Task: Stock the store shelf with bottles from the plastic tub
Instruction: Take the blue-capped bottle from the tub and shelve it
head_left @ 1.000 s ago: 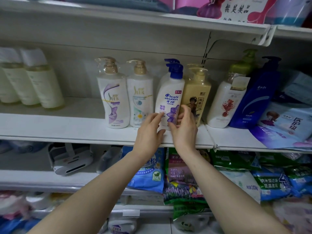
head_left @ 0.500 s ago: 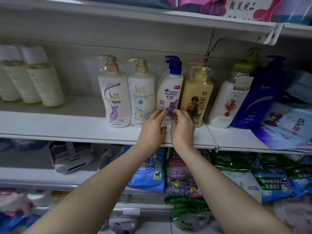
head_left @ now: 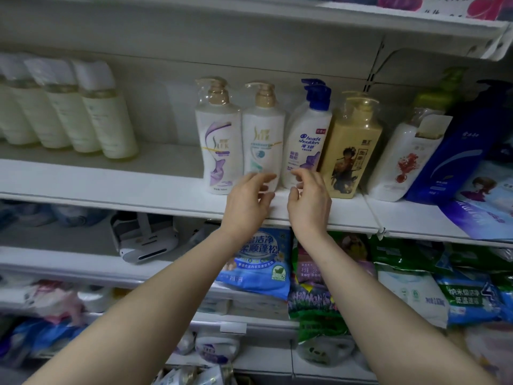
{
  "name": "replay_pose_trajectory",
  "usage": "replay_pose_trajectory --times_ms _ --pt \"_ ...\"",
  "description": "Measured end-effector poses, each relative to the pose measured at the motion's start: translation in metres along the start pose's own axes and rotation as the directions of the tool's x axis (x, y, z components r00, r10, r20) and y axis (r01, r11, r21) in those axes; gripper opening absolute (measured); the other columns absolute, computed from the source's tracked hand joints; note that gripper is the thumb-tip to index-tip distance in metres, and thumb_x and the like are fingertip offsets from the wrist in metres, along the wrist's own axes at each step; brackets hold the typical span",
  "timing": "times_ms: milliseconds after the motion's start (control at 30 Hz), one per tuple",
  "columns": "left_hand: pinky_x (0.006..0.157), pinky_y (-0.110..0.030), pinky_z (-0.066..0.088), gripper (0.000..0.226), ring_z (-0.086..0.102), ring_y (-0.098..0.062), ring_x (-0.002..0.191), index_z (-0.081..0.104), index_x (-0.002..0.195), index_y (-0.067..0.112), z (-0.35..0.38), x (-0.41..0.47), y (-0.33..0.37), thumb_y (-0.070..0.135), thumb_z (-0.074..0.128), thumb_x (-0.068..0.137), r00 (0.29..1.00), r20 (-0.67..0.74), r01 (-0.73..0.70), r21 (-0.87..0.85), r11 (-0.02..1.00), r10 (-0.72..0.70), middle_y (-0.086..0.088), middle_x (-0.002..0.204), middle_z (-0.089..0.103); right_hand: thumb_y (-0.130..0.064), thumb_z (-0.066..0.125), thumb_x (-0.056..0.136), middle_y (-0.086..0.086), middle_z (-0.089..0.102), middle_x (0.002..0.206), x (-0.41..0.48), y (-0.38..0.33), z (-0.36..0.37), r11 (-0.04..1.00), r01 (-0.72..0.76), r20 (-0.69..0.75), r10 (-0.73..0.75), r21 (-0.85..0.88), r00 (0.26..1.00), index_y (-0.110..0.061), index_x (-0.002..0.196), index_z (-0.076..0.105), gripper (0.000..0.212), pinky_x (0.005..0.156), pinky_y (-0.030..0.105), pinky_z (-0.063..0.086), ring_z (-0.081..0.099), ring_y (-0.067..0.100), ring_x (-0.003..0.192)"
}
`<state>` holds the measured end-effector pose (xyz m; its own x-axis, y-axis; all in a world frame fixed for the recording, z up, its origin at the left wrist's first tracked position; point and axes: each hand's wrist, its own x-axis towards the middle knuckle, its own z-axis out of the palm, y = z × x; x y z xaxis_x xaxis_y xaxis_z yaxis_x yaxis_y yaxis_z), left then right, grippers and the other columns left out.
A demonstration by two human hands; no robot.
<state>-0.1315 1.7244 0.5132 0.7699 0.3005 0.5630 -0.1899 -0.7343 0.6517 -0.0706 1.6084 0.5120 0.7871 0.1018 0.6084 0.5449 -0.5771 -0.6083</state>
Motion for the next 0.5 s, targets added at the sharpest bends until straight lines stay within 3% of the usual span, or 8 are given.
replay_pose_trajectory --times_ms 167,367,500 --pt "0.086 -0.032 0.055 0.030 0.066 -0.011 0.094 0.067 0.119 0.016 -0.050 -0.020 -0.017 0.010 0.066 0.089 0.999 -0.042 0.020 0.001 1.000 -0.020 0.001 0.113 0.066 -0.001 0.063 0.087 0.002 0.062 0.118 -0.027 -0.040 0.020 0.999 0.032 0.031 -0.032 -0.002 0.999 -0.017 0.117 0.066 0.034 0.087 0.033 0.047 0.061 0.023 0.105" --pt "0.085 -0.028 0.055 0.027 0.064 -0.007 0.091 0.068 0.114 0.017 -0.150 -0.063 -0.062 0.011 0.067 0.088 0.992 -0.109 0.072 0.062 0.995 -0.065 0.003 0.108 0.064 -0.001 0.062 0.084 -0.001 0.062 0.114 -0.087 -0.128 0.069 0.994 0.076 0.098 -0.084 0.083 0.992 -0.019 0.110 0.069 0.032 0.084 0.039 0.052 0.063 0.022 0.101" --pt "0.086 -0.034 0.054 0.028 0.065 -0.009 0.092 0.068 0.114 0.019 -0.218 -0.098 -0.093 0.014 0.068 0.086 0.982 -0.157 0.126 0.136 0.983 -0.104 0.003 0.107 0.066 0.000 0.059 0.083 0.001 0.063 0.111 -0.128 -0.187 0.103 0.982 0.127 0.153 -0.147 0.137 0.977 -0.018 0.108 0.070 0.032 0.083 0.037 0.051 0.063 0.023 0.099"
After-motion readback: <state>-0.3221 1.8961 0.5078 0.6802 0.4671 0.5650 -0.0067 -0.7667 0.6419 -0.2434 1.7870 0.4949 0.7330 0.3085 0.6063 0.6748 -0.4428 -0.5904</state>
